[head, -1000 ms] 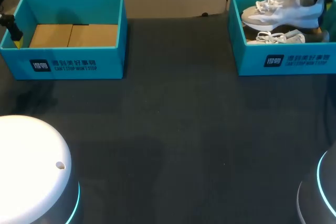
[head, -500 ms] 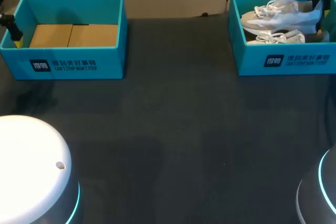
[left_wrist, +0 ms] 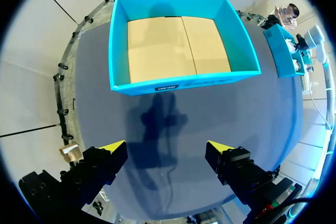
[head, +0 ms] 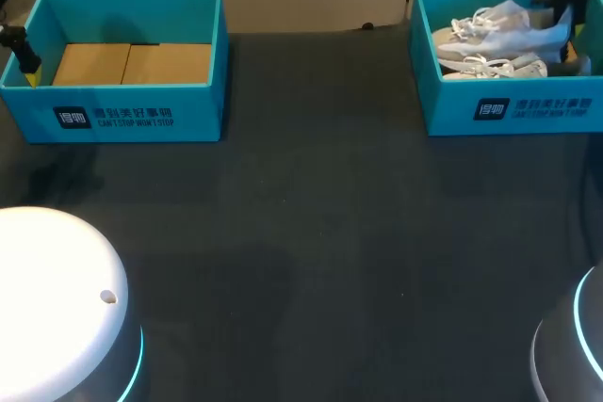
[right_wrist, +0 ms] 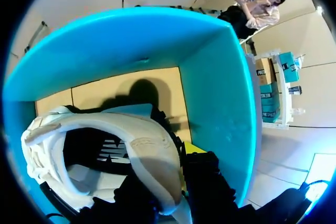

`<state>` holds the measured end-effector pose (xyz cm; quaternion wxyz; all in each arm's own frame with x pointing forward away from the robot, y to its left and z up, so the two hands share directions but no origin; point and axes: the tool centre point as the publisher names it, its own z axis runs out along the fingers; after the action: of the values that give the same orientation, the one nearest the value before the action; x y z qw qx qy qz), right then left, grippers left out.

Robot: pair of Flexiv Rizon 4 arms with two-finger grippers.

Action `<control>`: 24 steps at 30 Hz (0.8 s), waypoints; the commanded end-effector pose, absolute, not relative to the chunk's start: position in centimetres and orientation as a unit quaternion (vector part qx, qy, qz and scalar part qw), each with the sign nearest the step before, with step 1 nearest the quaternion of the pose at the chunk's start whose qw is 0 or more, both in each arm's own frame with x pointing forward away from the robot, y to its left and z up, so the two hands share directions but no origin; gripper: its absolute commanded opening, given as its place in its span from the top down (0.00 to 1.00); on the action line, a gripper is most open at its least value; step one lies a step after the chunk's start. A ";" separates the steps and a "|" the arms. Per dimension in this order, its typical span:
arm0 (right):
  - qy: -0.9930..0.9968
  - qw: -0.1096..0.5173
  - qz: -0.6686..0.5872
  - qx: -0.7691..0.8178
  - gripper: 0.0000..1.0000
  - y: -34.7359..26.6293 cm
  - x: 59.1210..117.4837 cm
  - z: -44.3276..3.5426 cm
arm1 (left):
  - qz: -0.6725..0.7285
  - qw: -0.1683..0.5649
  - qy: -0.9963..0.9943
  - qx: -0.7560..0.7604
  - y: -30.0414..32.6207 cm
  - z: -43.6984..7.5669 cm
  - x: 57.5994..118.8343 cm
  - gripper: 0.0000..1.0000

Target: Take the shoe out of the shoebox, open the shoe tongue, remove and reinsert the insole, then place the shoe into the shoebox

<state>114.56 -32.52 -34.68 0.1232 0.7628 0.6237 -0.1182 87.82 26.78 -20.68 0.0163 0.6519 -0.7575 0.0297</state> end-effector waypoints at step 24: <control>0.615 0.095 -0.117 0.774 1.00 -32.6 115.7 -37.9 | 0.030 0.015 -0.758 0.652 26.8 -20.6 87.7 0.00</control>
<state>114.62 -32.62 -37.41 0.1010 0.7736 0.6155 -0.1115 87.82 26.78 -20.68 0.0162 0.6519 -0.7575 0.0297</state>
